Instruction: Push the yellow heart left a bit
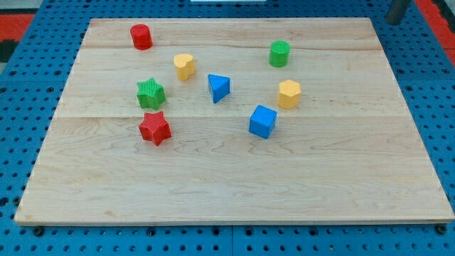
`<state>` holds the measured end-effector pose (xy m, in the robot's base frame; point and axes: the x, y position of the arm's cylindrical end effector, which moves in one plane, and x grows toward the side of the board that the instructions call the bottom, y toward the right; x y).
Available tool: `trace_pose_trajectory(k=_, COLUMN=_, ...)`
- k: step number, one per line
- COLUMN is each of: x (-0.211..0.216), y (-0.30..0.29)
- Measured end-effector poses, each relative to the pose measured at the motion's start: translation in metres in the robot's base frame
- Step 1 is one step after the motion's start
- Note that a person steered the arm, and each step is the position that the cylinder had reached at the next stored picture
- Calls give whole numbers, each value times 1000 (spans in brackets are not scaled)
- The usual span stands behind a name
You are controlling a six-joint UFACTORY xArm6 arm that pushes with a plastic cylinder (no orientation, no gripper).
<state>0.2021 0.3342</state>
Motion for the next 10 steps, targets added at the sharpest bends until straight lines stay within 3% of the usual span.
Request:
trace_pose_trajectory(k=4, x=-1, y=0)
trace_pose_trajectory(k=6, x=40, y=10)
trace_pose_trajectory(k=10, x=43, y=-57)
